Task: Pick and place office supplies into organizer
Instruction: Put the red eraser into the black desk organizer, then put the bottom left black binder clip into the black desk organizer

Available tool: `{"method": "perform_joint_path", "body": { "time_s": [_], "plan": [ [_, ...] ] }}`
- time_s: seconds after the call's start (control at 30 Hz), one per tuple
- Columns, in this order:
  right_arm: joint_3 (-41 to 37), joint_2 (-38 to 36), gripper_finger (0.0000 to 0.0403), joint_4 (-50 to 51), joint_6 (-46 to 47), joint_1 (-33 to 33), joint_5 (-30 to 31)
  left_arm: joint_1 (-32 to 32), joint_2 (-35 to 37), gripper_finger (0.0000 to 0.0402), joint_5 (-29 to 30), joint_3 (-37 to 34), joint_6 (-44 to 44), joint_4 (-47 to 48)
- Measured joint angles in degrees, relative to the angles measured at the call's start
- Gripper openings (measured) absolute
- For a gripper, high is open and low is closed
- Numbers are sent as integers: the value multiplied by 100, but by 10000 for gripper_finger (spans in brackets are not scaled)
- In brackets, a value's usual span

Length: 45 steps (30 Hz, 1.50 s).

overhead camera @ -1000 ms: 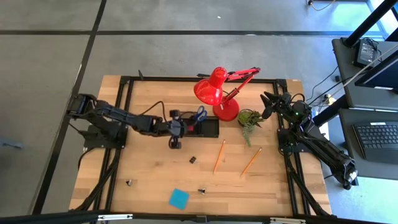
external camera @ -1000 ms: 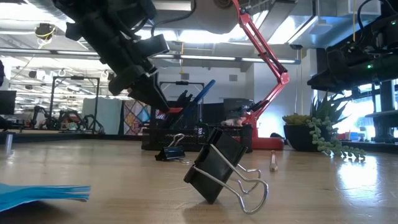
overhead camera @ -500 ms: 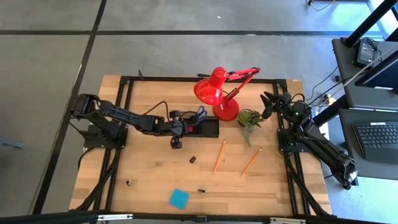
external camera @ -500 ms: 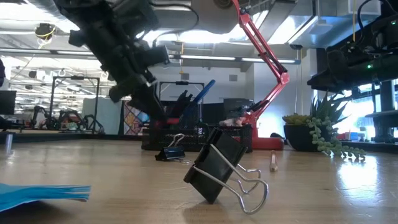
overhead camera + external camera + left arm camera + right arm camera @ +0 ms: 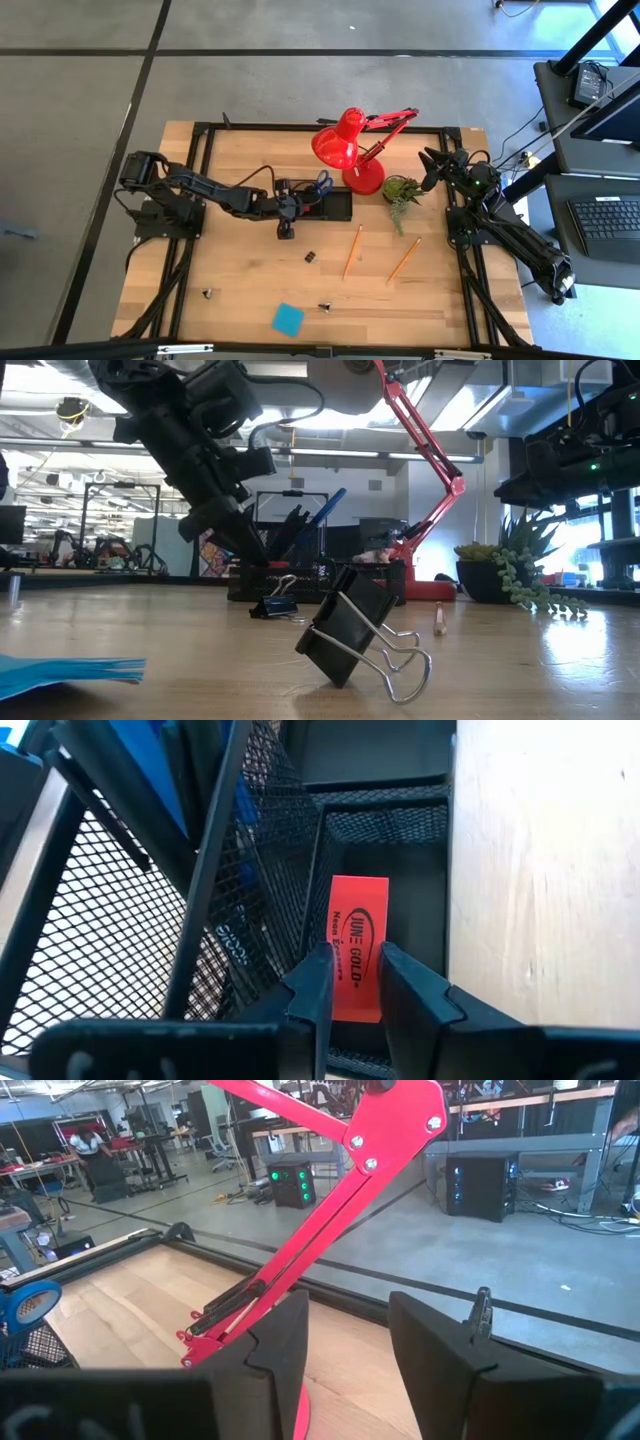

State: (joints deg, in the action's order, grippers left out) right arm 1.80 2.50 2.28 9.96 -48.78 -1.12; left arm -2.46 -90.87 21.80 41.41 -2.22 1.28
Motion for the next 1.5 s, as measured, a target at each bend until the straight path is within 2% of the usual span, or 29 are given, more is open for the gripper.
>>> {"method": "perform_joint_path", "body": {
  "time_s": [0.67,1.0,1.3,1.4,1.5],
  "plan": [
    [-2,-2,145,0,0,0,-1,0,0,109,-45,0,9,0],
    [-2,-2,145,-1,0,0,0,-3,39,114,-48,0,2,22],
    [-2,-2,145,-2,2,-1,-1,-261,758,112,-56,0,0,625],
    [-2,-2,145,-2,2,-1,-1,-412,1074,112,-354,0,2,972],
    [-2,-2,145,-2,4,1,0,-559,1348,112,-1086,0,286,1352]
  ]
}}
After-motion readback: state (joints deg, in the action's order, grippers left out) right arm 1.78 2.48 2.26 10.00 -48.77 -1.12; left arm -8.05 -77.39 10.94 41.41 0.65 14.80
